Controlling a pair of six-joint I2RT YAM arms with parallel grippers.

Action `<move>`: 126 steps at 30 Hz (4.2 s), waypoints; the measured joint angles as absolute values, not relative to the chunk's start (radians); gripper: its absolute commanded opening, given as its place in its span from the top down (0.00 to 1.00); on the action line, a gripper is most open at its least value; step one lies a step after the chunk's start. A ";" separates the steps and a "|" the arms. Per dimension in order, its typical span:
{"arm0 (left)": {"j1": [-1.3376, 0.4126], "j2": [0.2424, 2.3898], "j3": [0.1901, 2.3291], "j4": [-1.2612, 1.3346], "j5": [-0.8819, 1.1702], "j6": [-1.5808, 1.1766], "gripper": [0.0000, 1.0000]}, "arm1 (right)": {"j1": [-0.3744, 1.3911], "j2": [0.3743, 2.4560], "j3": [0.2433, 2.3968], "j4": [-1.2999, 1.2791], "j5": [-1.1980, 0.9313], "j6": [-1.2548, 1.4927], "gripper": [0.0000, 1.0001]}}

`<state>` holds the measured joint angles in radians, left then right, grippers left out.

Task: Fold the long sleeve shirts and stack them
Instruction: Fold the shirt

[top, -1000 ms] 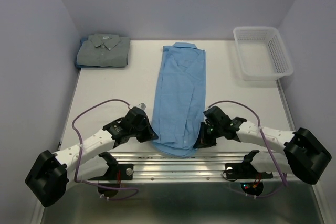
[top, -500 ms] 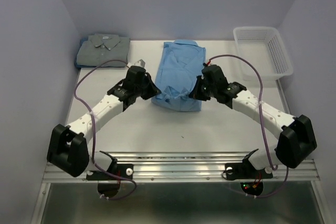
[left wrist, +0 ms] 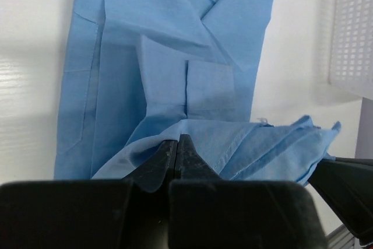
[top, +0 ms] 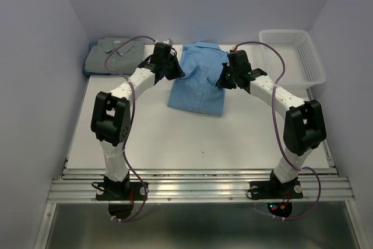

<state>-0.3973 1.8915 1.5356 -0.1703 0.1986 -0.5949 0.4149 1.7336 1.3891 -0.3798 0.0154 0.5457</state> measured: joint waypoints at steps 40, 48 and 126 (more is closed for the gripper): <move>-0.345 1.622 1.294 -0.172 0.160 -0.641 0.01 | 0.364 1.979 1.584 -0.229 -0.580 0.279 0.00; -0.345 1.424 0.956 -0.160 0.146 -0.722 0.01 | 0.443 2.247 1.761 -0.219 -0.702 0.228 0.00; -0.573 1.600 0.611 0.360 0.007 -1.170 1.00 | 0.322 2.074 1.331 0.091 -0.320 0.433 0.00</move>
